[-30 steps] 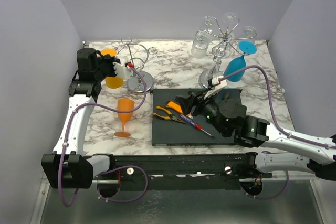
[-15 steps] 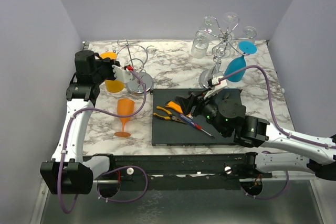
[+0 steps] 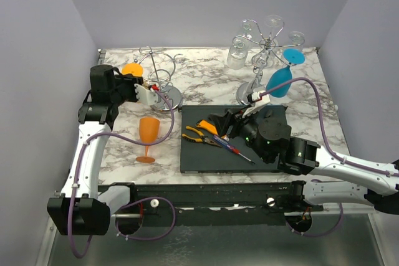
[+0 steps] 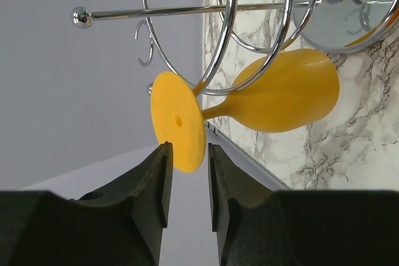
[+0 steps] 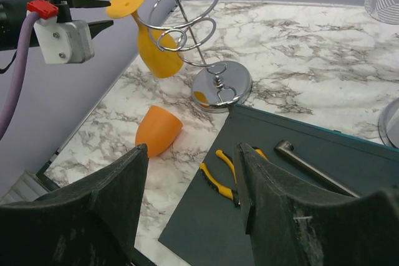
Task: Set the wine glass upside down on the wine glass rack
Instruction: Turn the wine glass upside down at the wine rack, then pick up the wine glass at the center of the board.
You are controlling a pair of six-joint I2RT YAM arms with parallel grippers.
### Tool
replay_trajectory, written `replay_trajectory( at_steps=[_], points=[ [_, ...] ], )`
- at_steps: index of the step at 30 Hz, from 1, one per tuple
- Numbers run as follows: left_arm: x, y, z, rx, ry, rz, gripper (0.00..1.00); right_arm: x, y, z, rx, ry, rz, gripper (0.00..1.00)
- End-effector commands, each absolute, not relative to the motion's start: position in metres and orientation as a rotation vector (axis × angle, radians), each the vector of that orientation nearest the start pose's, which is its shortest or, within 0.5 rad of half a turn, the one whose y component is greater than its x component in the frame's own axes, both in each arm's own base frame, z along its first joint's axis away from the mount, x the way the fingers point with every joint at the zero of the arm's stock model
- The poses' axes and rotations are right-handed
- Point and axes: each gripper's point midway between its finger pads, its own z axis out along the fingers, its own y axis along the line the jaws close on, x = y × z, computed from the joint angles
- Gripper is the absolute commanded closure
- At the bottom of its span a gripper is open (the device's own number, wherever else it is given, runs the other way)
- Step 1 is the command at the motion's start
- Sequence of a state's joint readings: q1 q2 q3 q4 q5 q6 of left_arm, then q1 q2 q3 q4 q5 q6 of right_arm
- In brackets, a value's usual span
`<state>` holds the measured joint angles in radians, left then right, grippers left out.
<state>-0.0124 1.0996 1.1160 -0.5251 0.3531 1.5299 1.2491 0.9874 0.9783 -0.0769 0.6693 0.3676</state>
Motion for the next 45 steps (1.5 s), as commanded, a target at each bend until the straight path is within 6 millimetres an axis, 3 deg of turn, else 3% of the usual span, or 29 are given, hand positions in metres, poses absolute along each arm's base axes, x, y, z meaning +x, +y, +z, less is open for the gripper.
replay_trajectory(
  at_steps=[1,3,6,8,10,16,24,27,30,34,39,45],
  points=[
    [0.352,-0.035,0.293,1.610,1.328,0.502,0.63,0.199,0.282,0.332,-0.197,1.676,0.654,0.37],
    [0.349,-0.038,0.299,1.585,1.338,0.472,0.58,0.199,0.282,0.333,-0.200,1.677,0.656,0.35],
    [0.342,-0.043,0.316,1.509,1.356,0.416,0.39,0.199,0.285,0.333,-0.211,1.683,0.655,0.30],
    [0.336,-0.045,0.322,1.473,1.371,0.387,0.36,0.198,0.287,0.333,-0.223,1.688,0.657,0.26],
    [0.330,-0.046,0.329,1.430,1.388,0.364,0.21,0.198,0.290,0.333,-0.232,1.691,0.661,0.24],
    [0.309,-0.052,0.354,1.263,1.426,0.268,0.01,0.194,0.311,0.325,-0.324,1.728,0.668,0.18],
    [0.285,-0.057,0.432,0.836,1.493,0.070,0.01,0.182,0.390,0.252,-0.526,1.906,0.748,0.15],
    [0.275,-0.056,0.448,0.732,1.496,0.028,0.01,0.174,0.427,0.220,-0.586,1.988,0.810,0.15],
    [0.267,-0.054,0.455,0.675,1.498,0.013,0.01,0.166,0.463,0.192,-0.640,2.058,0.819,0.16],
    [0.257,-0.050,0.457,0.653,1.490,0.042,0.01,0.162,0.495,0.165,-0.664,2.112,0.818,0.17],
    [0.250,-0.043,0.460,0.629,1.497,0.078,0.01,0.147,0.532,0.159,-0.781,1.991,0.928,0.17],
    [0.242,-0.045,0.466,0.626,1.501,0.054,0.01,0.132,0.557,0.143,-1.004,1.893,0.983,0.22]
  ],
)
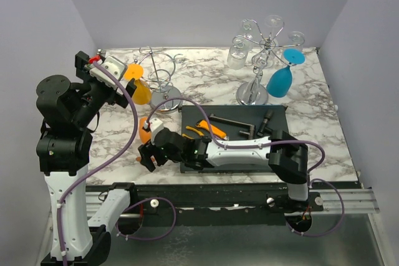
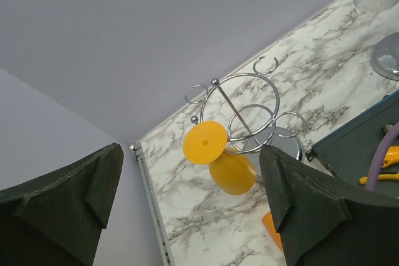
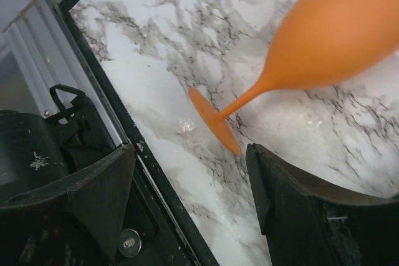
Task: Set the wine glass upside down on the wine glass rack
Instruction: Pick up the wine glass at the center of the board.
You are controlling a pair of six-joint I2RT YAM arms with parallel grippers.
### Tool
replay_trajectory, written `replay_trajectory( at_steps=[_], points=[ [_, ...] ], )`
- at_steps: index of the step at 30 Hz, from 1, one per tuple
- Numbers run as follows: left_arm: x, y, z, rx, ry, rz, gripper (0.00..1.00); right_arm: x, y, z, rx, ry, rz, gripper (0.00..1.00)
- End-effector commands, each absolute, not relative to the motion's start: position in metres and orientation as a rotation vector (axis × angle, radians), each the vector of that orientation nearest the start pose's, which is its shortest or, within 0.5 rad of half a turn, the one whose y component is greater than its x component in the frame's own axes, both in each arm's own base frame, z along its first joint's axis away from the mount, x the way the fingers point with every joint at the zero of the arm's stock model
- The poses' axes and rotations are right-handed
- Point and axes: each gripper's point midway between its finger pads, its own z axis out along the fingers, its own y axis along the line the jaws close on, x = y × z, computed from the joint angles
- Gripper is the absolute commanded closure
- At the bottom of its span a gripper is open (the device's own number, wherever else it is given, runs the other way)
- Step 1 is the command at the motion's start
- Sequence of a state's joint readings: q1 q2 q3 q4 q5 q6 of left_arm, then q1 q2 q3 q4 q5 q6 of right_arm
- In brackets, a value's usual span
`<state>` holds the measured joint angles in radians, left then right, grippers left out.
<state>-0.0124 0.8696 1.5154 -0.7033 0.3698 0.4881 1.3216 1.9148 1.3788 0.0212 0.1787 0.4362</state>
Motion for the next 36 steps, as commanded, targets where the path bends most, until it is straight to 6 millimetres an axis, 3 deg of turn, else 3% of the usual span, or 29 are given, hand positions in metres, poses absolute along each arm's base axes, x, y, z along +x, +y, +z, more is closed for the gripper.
replay_trajectory(
  at_steps=[1,19,26,32,36],
  points=[
    [0.241,-0.046,0.467,0.628,1.500,0.052,0.01,0.130,0.559,0.141,-1.030,1.886,0.987,0.24],
    [0.231,-0.054,0.478,0.653,1.482,0.011,0.01,0.146,0.562,0.083,-1.289,1.792,0.750,0.37],
    [0.225,-0.056,0.487,0.664,1.470,0.004,0.01,0.147,0.569,0.062,-1.322,1.793,0.730,0.48],
    [0.222,-0.059,0.492,0.675,1.452,-0.004,0.01,0.146,0.567,0.078,-1.288,1.781,0.766,0.83],
    [0.220,-0.062,0.494,0.684,1.443,-0.022,0.01,0.143,0.560,0.107,-1.233,1.767,0.805,0.93]
  ],
)
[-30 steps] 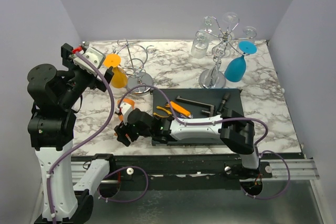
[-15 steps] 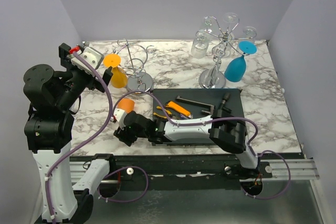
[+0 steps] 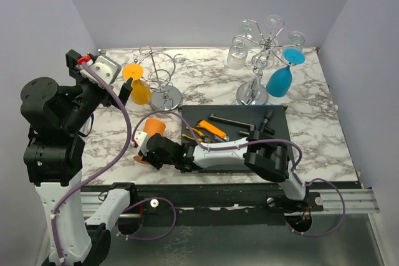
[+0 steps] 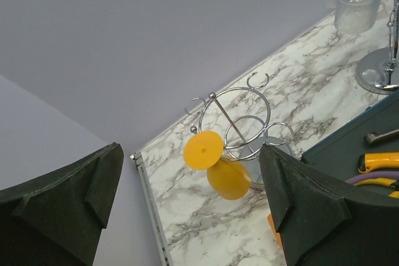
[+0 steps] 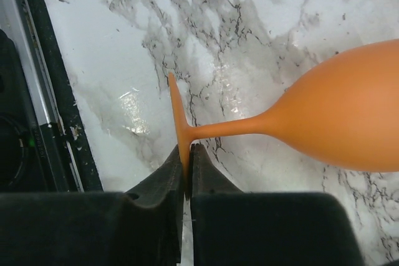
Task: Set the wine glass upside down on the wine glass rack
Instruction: Pick up the wine glass at the center of the board, then turn the wine glass upside down at the wine rack.
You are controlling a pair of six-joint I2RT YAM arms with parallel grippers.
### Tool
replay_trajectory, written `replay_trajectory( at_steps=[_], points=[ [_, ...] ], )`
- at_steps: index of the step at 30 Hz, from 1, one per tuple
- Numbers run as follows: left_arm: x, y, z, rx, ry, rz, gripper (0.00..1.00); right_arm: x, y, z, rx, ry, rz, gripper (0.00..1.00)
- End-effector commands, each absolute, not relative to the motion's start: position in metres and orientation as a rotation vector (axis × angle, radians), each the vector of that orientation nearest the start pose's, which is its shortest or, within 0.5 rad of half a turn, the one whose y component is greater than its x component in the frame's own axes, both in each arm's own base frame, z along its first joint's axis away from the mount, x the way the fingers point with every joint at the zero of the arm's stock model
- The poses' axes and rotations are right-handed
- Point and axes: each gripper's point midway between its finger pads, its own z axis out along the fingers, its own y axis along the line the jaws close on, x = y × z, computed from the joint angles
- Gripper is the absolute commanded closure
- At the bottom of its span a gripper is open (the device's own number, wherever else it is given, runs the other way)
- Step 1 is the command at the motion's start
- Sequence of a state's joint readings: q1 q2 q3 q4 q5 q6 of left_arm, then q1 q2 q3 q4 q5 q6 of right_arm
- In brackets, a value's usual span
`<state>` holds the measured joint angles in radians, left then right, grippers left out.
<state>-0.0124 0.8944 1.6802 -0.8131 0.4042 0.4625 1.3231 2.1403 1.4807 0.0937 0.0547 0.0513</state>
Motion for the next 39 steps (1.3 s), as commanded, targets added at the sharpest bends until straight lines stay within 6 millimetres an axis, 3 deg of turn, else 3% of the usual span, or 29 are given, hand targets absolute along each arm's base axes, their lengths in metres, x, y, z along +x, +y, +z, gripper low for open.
replay_trajectory(
  at_steps=[1,6,12,16,19,23,26,30,34,39],
  points=[
    [0.220,-0.063,0.494,0.687,1.443,-0.029,0.01,0.142,0.557,0.117,-1.212,1.767,0.823,0.95],
    [0.213,-0.073,0.493,0.740,1.413,-0.068,0.01,0.129,0.537,0.171,-1.081,1.808,0.955,0.98],
    [0.199,-0.100,0.506,0.817,1.323,-0.221,0.01,0.121,0.505,0.264,-0.822,1.826,1.120,0.99],
    [0.181,-0.120,0.535,0.883,1.221,-0.324,0.01,0.142,0.475,0.315,-0.591,1.843,1.123,0.99],
    [0.171,-0.124,0.545,0.916,1.172,-0.324,0.02,0.164,0.446,0.350,-0.344,1.875,1.196,0.99],
    [0.166,-0.122,0.529,0.979,1.126,-0.247,0.04,0.188,0.410,0.379,-0.103,1.878,1.344,0.99],
    [0.161,-0.122,0.518,1.016,1.101,-0.215,0.08,0.196,0.396,0.397,-0.010,1.858,1.438,0.99],
    [0.152,-0.128,0.493,1.138,1.025,-0.185,0.17,0.201,0.398,0.412,0.028,1.849,1.521,1.00],
    [0.158,-0.125,0.465,1.269,0.920,-0.036,0.22,0.211,0.401,0.420,0.072,1.850,1.532,0.99],
    [0.165,-0.125,0.451,1.378,0.778,0.093,0.22,0.218,0.403,0.422,0.098,1.862,1.595,0.99]
  ],
)
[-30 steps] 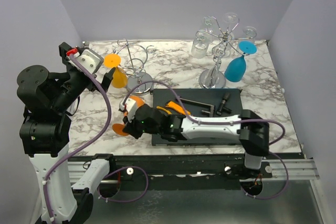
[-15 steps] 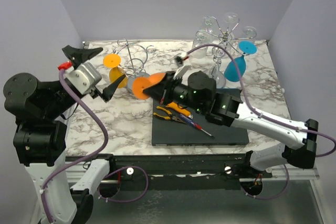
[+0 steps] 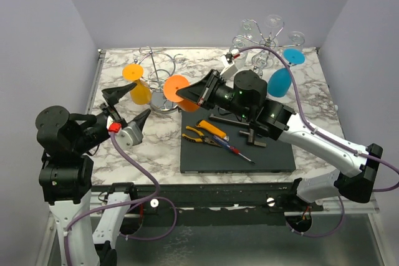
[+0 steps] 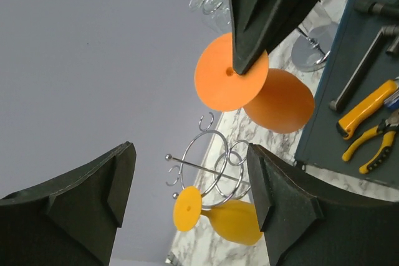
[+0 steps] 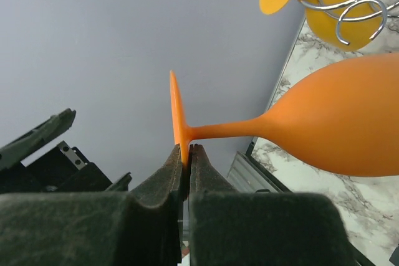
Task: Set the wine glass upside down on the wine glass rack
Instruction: Turn the wine glass upside down at the wine rack.
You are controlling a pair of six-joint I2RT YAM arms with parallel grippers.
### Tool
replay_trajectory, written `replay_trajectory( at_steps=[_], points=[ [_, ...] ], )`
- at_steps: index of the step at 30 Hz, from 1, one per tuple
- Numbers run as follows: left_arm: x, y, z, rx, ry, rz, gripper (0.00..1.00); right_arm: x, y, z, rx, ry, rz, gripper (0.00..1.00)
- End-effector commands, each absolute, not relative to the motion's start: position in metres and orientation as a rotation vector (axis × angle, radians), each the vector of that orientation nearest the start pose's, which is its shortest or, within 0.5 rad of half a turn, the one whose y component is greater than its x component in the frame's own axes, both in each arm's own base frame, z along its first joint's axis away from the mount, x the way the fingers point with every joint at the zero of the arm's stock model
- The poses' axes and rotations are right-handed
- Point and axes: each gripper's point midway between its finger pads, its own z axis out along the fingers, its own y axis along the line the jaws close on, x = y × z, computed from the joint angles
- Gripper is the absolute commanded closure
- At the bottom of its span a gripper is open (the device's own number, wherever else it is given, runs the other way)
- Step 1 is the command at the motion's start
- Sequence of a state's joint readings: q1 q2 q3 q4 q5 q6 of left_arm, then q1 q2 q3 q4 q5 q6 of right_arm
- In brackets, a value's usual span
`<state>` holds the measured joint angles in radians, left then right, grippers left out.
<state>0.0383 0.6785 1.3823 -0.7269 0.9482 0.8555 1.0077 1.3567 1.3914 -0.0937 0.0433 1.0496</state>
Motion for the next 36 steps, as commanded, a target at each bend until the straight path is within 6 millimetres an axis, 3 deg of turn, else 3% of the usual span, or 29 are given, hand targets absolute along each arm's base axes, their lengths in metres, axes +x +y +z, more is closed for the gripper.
replay_trajectory(
  at_steps=[1,7,14,22,36],
  points=[
    [0.166,-0.126,0.446,1.403,0.747,0.118,0.22,0.219,0.405,0.421,0.104,1.867,1.611,0.99],
    [0.175,-0.130,0.427,1.491,0.605,0.197,0.29,0.224,0.411,0.414,0.127,1.887,1.677,0.99],
    [0.195,-0.121,0.448,1.356,0.771,0.119,0.28,0.247,0.404,0.388,0.230,1.917,1.739,0.99],
    [0.207,-0.117,0.467,1.198,0.904,0.006,0.27,0.256,0.420,0.361,0.239,1.999,1.781,0.99],
    [0.214,-0.117,0.461,1.193,0.919,-0.012,0.27,0.284,0.446,0.328,0.303,2.038,1.855,0.99]
  ],
)
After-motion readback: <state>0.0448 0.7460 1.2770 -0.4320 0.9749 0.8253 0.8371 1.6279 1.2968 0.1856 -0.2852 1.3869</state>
